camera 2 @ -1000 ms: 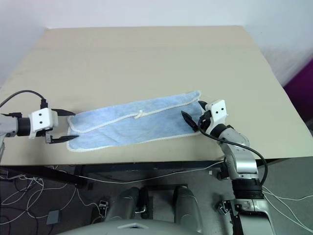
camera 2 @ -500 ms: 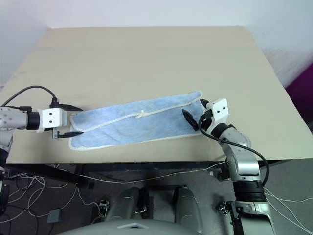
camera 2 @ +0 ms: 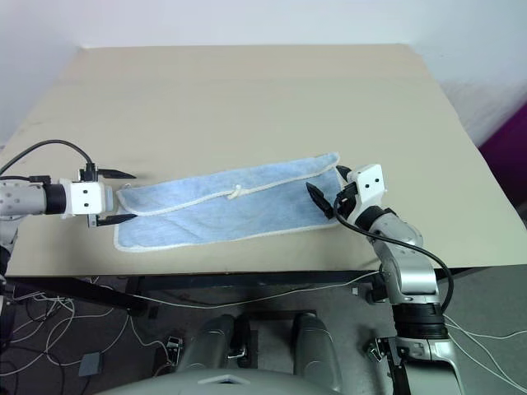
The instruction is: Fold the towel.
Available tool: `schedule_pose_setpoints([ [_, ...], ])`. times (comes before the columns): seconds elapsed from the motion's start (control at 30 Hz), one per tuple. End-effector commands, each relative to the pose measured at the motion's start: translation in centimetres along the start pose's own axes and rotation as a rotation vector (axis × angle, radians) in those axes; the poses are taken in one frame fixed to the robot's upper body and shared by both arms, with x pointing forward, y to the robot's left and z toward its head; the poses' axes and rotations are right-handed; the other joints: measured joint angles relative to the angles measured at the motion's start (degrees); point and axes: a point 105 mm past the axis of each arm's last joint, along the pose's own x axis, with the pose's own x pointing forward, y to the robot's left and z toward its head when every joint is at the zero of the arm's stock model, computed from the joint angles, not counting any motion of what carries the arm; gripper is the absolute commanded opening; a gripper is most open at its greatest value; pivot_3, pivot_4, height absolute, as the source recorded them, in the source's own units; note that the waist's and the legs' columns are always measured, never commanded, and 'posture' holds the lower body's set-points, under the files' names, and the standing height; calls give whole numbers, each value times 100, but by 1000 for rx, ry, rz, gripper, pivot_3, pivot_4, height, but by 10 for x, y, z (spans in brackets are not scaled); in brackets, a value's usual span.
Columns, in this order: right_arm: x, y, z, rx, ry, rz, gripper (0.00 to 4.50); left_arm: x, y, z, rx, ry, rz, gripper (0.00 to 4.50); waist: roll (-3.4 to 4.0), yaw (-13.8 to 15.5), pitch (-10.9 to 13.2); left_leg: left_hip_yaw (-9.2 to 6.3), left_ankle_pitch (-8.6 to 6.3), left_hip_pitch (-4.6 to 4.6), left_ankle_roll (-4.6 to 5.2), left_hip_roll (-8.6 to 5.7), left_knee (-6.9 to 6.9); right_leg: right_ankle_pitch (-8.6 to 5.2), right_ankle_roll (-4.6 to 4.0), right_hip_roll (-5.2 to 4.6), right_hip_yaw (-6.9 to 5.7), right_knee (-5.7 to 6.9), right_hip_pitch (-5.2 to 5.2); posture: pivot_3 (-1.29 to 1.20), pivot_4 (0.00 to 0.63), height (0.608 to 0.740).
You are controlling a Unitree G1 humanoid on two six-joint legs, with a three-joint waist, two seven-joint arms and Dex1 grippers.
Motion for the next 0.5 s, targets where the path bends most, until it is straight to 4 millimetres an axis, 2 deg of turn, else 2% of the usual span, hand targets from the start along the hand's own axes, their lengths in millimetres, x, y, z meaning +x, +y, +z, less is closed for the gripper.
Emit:
schedule_pose_setpoints([
  [0.03, 2, 0, 16, -23, -53, 8, 4500, -9, -3, -10, 22, 67, -34, 4490, 0, 0, 0, 0, 0, 0, 0, 0, 0, 0, 0, 0, 0, 0, 0, 0, 150, 740],
  [0.2, 2, 1, 17, -22, -53, 10, 4500, -12, -2, -15, 51, 101, -40, 4490, 0, 1, 0, 0, 0, 1, 0, 1, 0, 0, 0, 1, 0, 1, 0, 0, 150, 740],
  [0.5, 2, 2, 17, -21, -55, 13, 4500, 4, -2, 7, 25, -33, -12, 4490, 0, 16, 0, 2, 0, 1, 1, -1, 2, 0, 0, -1, 0, 1, 2, 0, 150, 740],
])
